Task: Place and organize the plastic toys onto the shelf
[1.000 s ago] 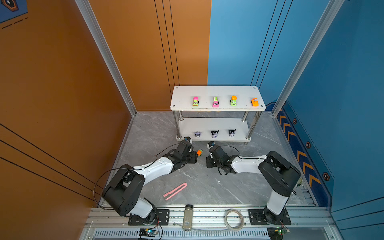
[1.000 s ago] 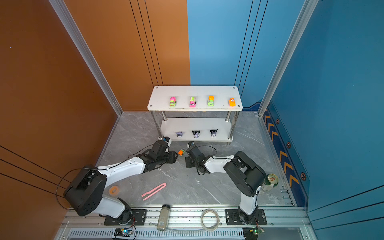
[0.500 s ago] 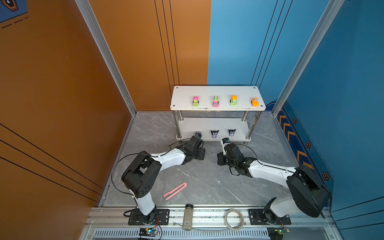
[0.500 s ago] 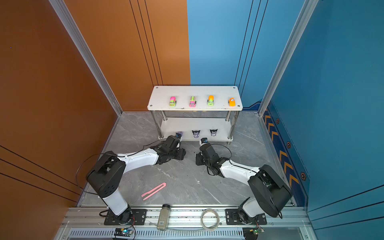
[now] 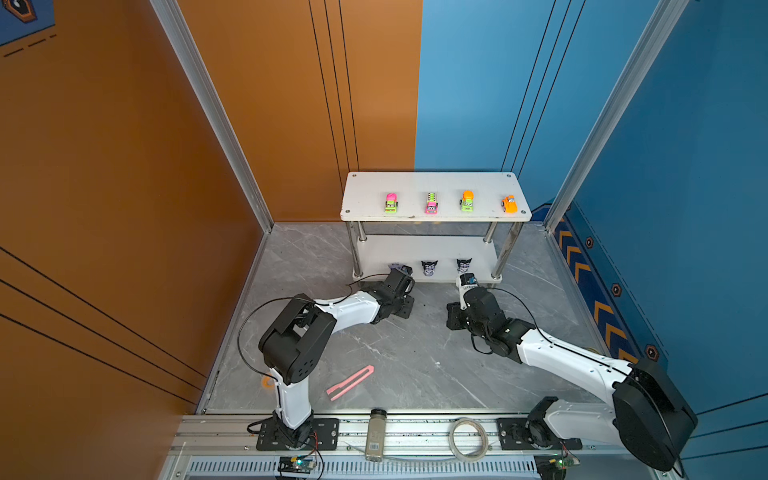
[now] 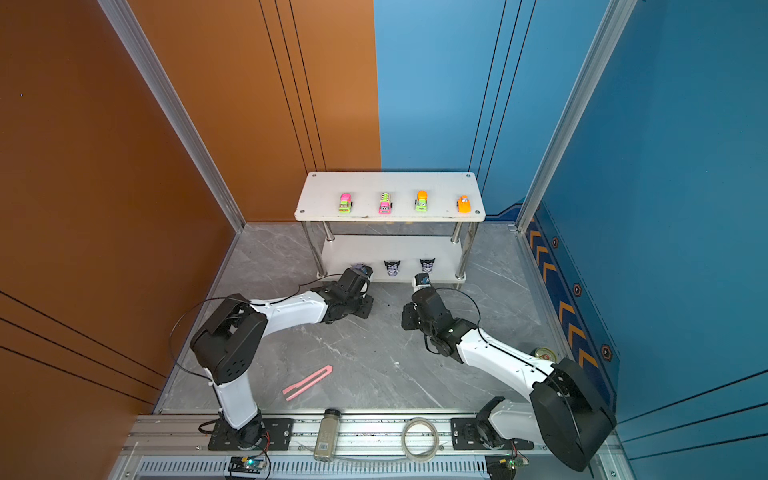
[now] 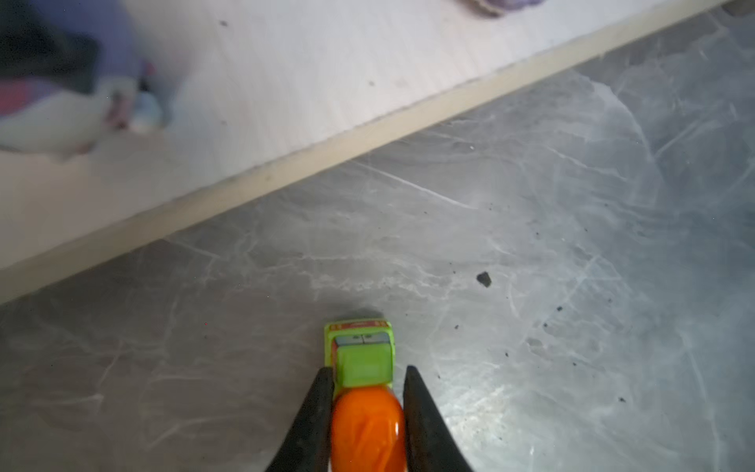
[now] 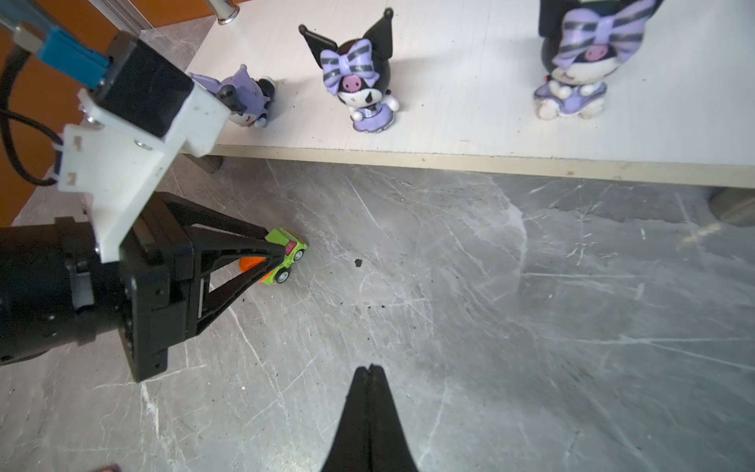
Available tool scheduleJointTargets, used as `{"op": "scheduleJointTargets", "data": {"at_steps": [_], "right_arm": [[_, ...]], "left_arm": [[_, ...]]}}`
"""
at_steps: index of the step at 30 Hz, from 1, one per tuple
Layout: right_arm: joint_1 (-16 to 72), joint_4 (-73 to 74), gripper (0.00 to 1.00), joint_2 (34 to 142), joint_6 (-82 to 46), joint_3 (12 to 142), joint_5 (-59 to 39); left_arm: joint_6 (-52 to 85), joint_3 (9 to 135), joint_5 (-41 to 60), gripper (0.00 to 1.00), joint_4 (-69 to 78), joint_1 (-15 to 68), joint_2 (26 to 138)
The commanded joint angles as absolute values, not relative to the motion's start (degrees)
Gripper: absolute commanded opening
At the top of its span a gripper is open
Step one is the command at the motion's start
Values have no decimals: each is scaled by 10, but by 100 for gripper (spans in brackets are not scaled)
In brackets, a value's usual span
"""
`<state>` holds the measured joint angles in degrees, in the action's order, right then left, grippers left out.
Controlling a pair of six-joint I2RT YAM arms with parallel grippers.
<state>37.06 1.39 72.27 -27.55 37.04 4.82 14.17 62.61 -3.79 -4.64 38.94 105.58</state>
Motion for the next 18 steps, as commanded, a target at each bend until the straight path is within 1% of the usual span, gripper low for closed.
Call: {"op": "scheduleJointTargets", "data": {"at_steps": [1,5,11,15,18], "right_arm": [[367,-11,0,713,-288,361,65],[367,-11,0,720,-294,364,64],[367,-11,0,736,-300,373,58],[367,-12,0,745,-303,379,59],[367,-12,0,745,-305,380,65]], "left_arm": [[122,640,-9,24,-73,409,1048],[107,629,30,21,-75,437,1024],[78,602,107,22,-72,477,984],[61,594,114,27,-86,493,983],[67,579,102,27,-84,496,991]]}}
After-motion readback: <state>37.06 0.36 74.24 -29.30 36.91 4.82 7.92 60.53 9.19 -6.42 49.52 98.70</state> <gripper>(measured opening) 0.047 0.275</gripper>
